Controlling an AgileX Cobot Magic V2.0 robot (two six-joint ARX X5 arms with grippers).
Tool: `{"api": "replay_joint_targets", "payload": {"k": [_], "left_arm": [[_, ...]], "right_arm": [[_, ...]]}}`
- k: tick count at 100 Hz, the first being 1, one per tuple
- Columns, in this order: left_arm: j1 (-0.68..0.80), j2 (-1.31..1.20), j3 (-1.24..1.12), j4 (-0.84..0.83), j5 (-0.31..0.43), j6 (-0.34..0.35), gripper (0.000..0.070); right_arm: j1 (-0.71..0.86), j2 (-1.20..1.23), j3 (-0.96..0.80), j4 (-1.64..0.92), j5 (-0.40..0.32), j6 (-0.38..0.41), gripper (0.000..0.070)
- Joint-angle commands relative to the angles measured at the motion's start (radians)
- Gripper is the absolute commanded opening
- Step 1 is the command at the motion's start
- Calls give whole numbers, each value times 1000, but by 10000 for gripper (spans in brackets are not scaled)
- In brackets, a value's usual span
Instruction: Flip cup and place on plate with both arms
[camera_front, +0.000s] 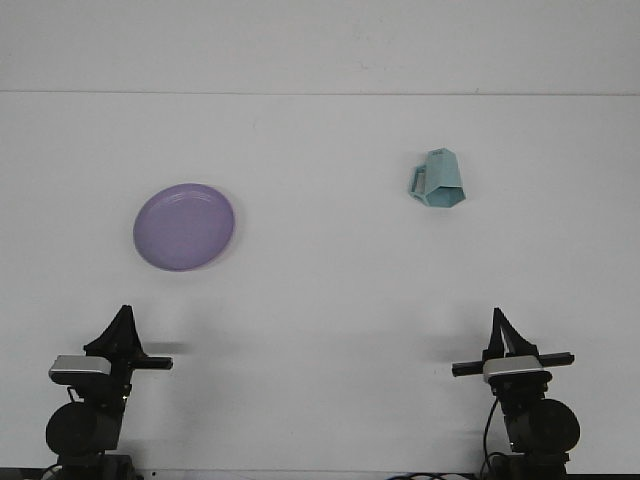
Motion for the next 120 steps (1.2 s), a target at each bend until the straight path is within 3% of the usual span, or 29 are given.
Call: {"api": "replay_joint_targets", "payload": {"k": [1, 77, 91, 107, 120], "left_arm": [[1, -2, -21, 11, 0, -1, 14], [1, -2, -20, 10, 0, -2, 14], [1, -2, -20, 10, 0, -2, 14], [1, -2, -20, 9, 0, -2, 13], [1, -2, -20, 8, 0, -2, 13]], "right_arm": [[0, 0, -3, 10, -1, -4, 2], [0, 0, -3, 10, -1, 4, 2], [0, 0, -3, 10, 0, 123, 1], [0, 0, -1, 119, 8, 389, 1], [0, 16, 72, 100, 69, 446, 1]]}}
